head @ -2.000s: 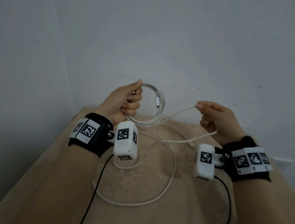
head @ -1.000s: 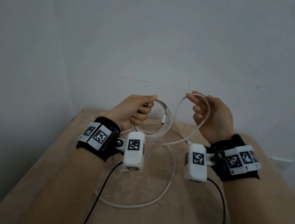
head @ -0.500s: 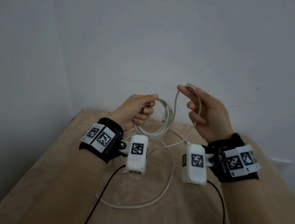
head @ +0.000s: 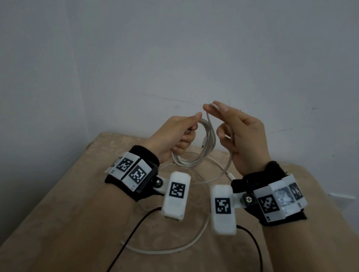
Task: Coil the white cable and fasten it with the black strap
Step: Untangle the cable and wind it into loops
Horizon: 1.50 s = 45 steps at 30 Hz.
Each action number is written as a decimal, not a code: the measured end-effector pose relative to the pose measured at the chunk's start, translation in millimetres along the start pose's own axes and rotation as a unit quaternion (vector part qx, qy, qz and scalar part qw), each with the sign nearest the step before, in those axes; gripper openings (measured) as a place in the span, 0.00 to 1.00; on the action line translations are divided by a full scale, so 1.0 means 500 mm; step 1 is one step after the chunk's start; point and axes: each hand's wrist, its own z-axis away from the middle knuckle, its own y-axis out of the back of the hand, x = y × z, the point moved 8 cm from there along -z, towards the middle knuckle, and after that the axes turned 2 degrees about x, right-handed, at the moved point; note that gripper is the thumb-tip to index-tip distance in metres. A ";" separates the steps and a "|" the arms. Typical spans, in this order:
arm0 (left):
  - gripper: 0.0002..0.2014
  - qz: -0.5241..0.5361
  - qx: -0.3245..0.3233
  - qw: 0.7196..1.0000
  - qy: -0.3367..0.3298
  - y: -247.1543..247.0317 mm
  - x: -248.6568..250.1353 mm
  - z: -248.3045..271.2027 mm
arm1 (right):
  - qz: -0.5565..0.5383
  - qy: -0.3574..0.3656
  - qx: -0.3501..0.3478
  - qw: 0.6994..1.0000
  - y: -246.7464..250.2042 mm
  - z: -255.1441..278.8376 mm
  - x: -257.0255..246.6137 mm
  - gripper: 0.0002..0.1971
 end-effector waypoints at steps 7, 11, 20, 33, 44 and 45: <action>0.25 0.062 0.001 0.997 0.051 -0.001 -0.018 -0.013 | -0.005 -0.038 -0.051 0.998 -0.024 0.005 0.017 0.14; 0.30 0.087 0.004 0.994 0.059 -0.005 -0.025 -0.014 | 0.019 -0.022 -0.048 0.998 -0.034 0.010 0.020 0.10; 0.27 0.102 0.005 0.995 0.018 0.001 -0.027 -0.027 | 0.080 -0.006 -0.059 0.995 -0.069 0.023 0.033 0.08; 0.19 0.250 0.091 0.962 0.053 0.037 -0.042 -0.027 | 0.116 -0.008 -0.092 0.989 -0.092 0.031 0.048 0.11; 0.17 0.418 0.063 0.906 0.006 0.062 -0.014 -0.027 | 0.125 -0.049 -0.187 0.973 -0.124 0.049 0.072 0.13; 0.17 0.425 0.058 0.904 -0.003 0.066 -0.011 -0.029 | 0.120 -0.056 -0.192 0.972 -0.124 0.049 0.075 0.14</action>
